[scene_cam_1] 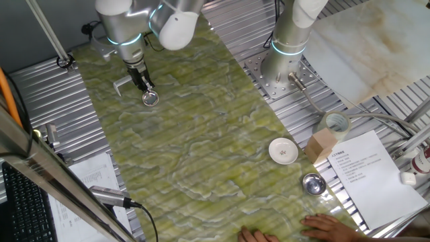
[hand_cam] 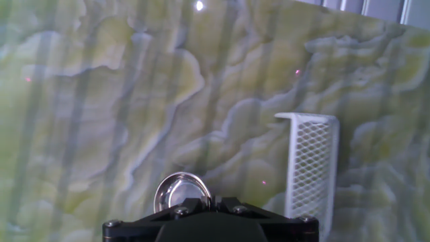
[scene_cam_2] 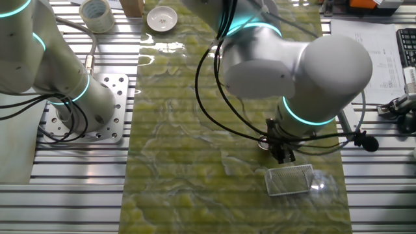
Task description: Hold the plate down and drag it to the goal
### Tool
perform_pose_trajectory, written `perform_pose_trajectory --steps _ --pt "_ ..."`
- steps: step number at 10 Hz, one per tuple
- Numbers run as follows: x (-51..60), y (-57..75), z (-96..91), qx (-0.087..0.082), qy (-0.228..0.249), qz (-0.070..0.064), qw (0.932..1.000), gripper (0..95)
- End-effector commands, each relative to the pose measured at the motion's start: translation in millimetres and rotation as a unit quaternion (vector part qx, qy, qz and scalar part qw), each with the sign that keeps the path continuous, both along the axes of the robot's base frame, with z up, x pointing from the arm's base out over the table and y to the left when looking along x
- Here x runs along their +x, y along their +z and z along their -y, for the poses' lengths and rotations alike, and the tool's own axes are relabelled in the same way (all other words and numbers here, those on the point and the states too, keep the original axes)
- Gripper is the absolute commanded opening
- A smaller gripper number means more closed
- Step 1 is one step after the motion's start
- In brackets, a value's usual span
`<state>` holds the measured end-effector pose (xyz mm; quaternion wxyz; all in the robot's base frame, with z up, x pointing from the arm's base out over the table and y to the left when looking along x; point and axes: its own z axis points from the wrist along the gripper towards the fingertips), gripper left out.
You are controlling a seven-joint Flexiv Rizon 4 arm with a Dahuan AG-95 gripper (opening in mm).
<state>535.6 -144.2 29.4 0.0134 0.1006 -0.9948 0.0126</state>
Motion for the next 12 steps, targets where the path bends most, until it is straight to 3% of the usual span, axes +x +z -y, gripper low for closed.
perform_pose_trajectory --steps 1,5,12 --pt "0.5 1.5 4.1 0.0 0.004 0.0 1.0 0.0" --pt "0.9 0.3 7.8 -0.017 0.013 0.001 0.9998 0.0" --pt "1.3 1.5 12.8 -0.026 0.022 0.002 0.9994 0.0"
